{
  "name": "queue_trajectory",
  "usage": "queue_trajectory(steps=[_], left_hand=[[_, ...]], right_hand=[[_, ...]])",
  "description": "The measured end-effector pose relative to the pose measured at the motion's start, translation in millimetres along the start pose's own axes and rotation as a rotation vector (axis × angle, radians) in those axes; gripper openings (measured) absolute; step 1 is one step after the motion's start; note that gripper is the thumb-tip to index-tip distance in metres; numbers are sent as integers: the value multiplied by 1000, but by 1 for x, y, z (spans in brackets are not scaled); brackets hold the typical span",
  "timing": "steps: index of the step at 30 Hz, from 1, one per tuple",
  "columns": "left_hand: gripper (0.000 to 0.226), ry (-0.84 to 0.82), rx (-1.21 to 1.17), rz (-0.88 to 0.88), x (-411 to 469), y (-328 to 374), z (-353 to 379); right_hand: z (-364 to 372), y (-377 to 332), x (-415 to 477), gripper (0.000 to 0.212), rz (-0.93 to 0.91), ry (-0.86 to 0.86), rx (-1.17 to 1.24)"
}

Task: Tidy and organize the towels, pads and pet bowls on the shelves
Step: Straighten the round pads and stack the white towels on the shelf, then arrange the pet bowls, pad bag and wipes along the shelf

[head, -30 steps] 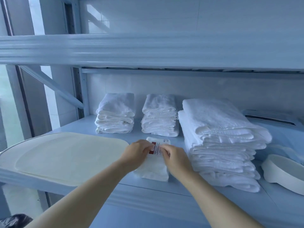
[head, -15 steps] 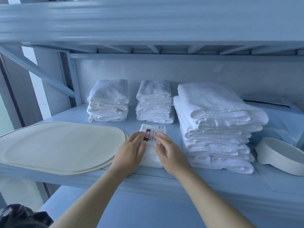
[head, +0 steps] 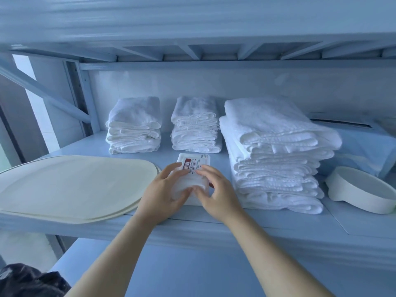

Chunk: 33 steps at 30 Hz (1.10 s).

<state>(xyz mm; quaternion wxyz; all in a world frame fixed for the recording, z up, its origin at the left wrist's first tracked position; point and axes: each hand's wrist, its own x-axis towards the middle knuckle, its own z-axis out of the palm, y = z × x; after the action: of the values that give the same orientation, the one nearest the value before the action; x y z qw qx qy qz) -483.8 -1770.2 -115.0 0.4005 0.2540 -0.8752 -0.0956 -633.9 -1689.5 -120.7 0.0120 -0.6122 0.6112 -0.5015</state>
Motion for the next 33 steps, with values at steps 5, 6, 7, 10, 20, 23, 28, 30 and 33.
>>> queue_trajectory(steps=[5, 6, 7, 10, 20, 23, 28, 30, 33], left_hand=[[41, 67, 121, 1, -5, 8, -3], [41, 72, 132, -4, -6, 9, -3], [41, 81, 135, -9, -7, 12, -2], [40, 121, 136, -1, -8, 27, 3], [33, 131, 134, 140, -7, 125, 43], [33, 102, 104, 179, -3, 162, 67], [33, 69, 67, 214, 5, 223, 113], [35, 45, 61, 209, 9, 245, 132], [41, 5, 45, 179, 19, 278, 158]], right_hand=[[-15, 4, -6, 43, -26, -32, -12], [-20, 6, -9, 43, -40, -43, -31], [-25, 7, -12, 42, -56, -45, -41], [-39, 5, -25, 39, -81, -43, -24], [-128, 17, -60, 28, -158, -7, -52], [-168, 32, -73, 26, -164, 23, -90], [-237, 67, -97, 24, -150, 50, -204], [-261, 81, -107, 22, -160, 73, -270], [-297, 99, -121, 23, -139, 99, -343]])
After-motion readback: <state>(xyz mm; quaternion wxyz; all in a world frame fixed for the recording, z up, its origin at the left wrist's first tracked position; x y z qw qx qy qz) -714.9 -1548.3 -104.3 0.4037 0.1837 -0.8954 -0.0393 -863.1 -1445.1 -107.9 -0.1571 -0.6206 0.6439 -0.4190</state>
